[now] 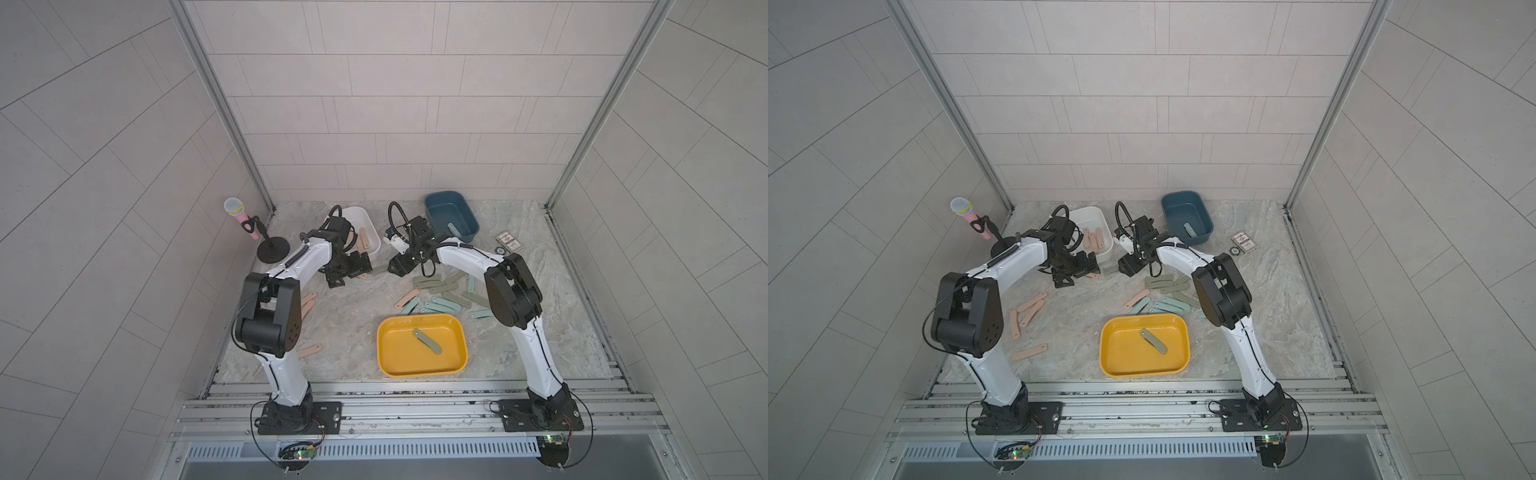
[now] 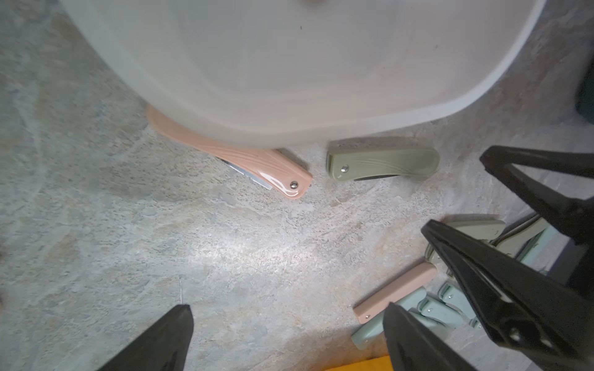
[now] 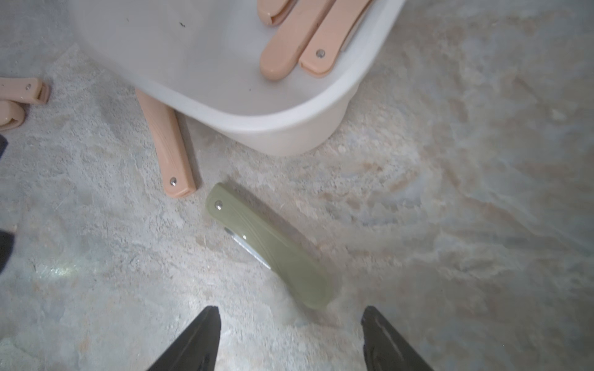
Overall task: Place the fruit knives into the storage box by color
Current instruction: Pick up the fruit knife from the center of the board.
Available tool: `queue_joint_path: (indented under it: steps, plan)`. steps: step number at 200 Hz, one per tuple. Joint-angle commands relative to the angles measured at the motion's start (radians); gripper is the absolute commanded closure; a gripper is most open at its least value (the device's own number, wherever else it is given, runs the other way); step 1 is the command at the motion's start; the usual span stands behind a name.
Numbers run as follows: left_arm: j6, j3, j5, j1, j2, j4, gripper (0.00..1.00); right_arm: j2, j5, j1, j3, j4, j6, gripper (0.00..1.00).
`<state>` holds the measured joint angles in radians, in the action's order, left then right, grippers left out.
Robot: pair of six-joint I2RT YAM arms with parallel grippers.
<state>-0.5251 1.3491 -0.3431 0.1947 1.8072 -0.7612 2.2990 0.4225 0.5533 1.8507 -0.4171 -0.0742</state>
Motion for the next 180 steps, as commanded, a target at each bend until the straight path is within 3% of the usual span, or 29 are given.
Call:
queue_joint_path:
  steps: [1,39,82,110,145,165,180]
  plan:
    - [-0.012,-0.014,-0.025,-0.004,-0.037,0.015,0.0,0.058,0.061,-0.003,0.077,-0.048,-0.034,0.24]
    - [-0.003,-0.03,-0.016,-0.004,-0.053,0.0,0.0,0.157,0.106,0.013,0.233,-0.171,-0.04,0.24]
    - [0.002,-0.041,-0.015,-0.011,-0.08,-0.009,0.0,0.136,0.101,0.029,0.17,-0.212,-0.042,0.4]
    - [0.005,-0.051,-0.025,-0.017,-0.094,-0.002,0.0,0.078,0.023,0.049,0.069,-0.199,-0.043,0.54]
    - [0.011,-0.074,-0.032,-0.031,-0.119,0.004,0.0,0.046,-0.158,0.086,0.003,-0.17,0.0,0.7]
    - [0.018,-0.079,-0.034,-0.045,-0.127,0.001,0.0,0.051,-0.229,0.106,0.003,-0.16,0.032,0.71]
    - [0.019,-0.085,-0.036,-0.051,-0.132,0.005,0.0,0.053,-0.254,0.119,0.005,-0.149,0.056,0.66]
